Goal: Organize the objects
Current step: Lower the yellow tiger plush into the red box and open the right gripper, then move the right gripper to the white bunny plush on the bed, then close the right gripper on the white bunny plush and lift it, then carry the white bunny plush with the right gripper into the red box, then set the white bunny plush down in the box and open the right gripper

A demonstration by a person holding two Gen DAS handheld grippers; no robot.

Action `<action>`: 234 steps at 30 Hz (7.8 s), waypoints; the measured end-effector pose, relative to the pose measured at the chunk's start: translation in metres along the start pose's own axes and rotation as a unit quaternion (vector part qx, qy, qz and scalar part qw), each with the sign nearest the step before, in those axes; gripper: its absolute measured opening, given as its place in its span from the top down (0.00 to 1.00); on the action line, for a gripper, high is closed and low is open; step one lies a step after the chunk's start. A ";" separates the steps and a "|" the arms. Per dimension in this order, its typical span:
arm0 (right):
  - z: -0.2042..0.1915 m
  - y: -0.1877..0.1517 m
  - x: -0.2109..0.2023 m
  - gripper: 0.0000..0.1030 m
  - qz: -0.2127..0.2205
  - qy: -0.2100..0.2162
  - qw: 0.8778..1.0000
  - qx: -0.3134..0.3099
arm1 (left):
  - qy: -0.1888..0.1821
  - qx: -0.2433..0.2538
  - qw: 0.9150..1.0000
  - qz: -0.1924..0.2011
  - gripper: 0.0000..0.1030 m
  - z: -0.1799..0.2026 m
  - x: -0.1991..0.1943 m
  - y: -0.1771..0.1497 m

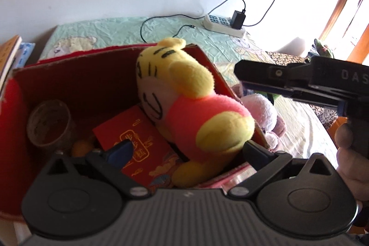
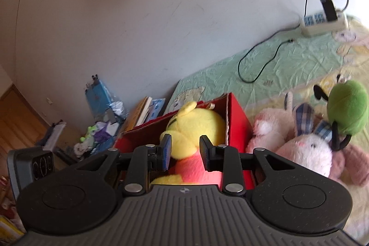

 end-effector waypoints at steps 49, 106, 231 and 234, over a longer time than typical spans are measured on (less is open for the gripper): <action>0.179 0.032 -0.079 0.70 -0.100 0.006 0.992 0.074 | 0.094 0.049 0.991 -0.076 0.02 0.188 0.111 0.018; 0.179 -0.006 -0.077 0.63 -0.210 0.101 0.971 0.055 | 0.068 0.020 0.993 -0.099 0.35 0.192 0.105 -0.016; -0.059 -0.091 0.063 0.66 -0.125 0.045 0.989 -0.062 | 0.259 -0.062 0.963 -0.050 0.08 -0.054 -0.039 -0.039; -0.057 -0.091 0.059 0.66 -0.120 0.039 0.990 -0.061 | 0.258 -0.061 0.963 -0.048 0.08 -0.053 -0.039 -0.040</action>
Point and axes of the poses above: each gripper's, at about its wrist camera, not at the fingertips, and x roughly the way its jaws point, z to its right, y to its top, the point moved 4 cm from there along x, roughly the way its jaws point, and after that the axes turned 11 degrees about x, right-handed, at the moved point
